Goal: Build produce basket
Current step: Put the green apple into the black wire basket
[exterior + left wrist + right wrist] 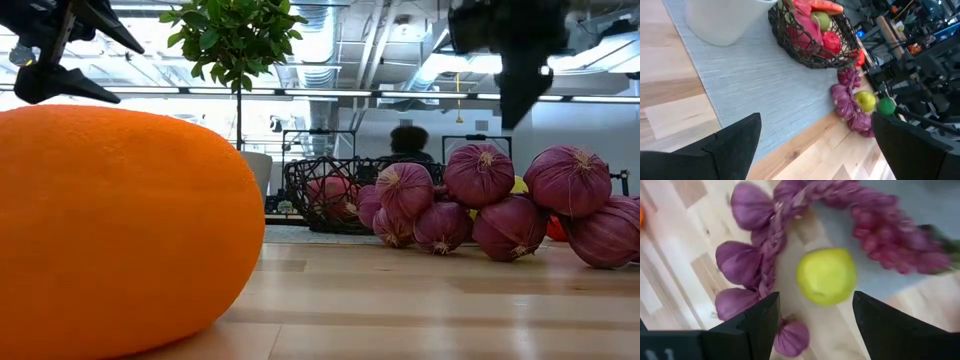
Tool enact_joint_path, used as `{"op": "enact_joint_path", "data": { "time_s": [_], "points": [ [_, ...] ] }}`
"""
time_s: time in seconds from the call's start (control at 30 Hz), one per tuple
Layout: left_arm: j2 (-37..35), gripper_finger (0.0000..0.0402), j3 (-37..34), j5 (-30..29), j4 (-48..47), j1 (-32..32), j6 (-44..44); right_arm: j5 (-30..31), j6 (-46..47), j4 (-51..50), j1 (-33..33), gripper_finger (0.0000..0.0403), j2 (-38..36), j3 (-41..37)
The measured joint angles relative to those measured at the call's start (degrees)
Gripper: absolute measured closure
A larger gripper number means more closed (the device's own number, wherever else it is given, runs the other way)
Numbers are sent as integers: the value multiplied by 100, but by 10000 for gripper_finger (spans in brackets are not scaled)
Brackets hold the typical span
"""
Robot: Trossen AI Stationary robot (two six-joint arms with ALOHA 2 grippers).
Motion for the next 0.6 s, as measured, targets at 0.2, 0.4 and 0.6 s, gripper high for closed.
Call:
{"op": "enact_joint_path", "data": {
  "time_s": [0.2, 0.4, 0.6],
  "points": [
    [0, 38, 0, 49, 0, 2, 13, -227, -333, 1085, 79, 115, 181, -670],
    [0, 38, 0, 34, -30, 0, 14, 23, -603, 1088, -16, 83, 644, -822],
    [0, 38, 0, -2, -107, 0, -9, -281, -851, 1408, -82, 74, 1222, -831]
  ]
}}
